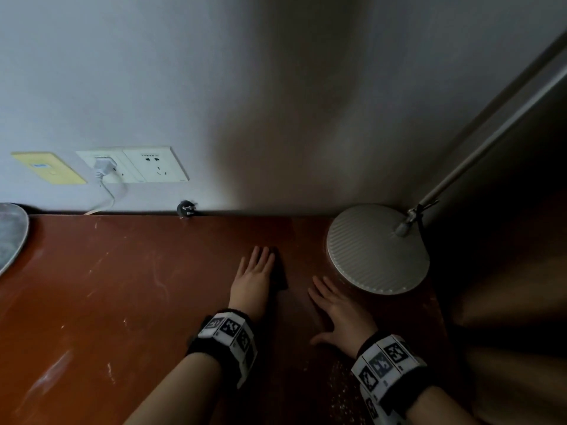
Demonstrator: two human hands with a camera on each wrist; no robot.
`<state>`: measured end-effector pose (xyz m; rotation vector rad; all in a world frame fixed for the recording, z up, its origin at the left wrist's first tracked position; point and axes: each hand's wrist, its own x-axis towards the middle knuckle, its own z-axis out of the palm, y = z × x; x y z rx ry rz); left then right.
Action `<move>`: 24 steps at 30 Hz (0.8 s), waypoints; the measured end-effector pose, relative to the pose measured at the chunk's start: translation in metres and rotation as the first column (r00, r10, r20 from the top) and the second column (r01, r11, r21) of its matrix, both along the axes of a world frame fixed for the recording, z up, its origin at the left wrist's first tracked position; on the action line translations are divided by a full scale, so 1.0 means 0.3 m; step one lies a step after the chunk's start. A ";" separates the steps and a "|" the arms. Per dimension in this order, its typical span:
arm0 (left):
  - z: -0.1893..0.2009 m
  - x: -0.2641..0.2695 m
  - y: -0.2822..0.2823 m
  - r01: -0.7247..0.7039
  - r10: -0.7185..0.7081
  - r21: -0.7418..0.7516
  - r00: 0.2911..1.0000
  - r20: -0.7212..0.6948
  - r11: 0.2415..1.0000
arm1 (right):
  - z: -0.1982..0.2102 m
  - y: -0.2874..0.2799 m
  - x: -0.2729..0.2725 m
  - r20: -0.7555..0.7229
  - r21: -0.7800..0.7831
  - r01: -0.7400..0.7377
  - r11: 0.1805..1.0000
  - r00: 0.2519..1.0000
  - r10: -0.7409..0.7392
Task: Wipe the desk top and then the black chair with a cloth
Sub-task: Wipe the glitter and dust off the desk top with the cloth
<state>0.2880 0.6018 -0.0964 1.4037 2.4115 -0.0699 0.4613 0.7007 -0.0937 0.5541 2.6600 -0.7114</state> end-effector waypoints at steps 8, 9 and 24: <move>-0.016 0.169 -0.046 0.124 -0.132 0.062 0.980 0.147 0.990 | 0.017 0.037 -0.064 -0.009 0.000 -0.016 1.000 1.000 0.016; -0.019 0.181 -0.050 0.096 -0.107 0.069 0.981 0.164 0.993 | 0.018 0.036 -0.071 -0.017 -0.002 -0.004 1.000 1.000 0.004; -0.027 0.042 0.038 0.154 -0.185 0.149 0.958 0.220 0.977 | -0.010 0.046 -0.063 -0.071 -0.031 -0.017 0.999 0.997 0.014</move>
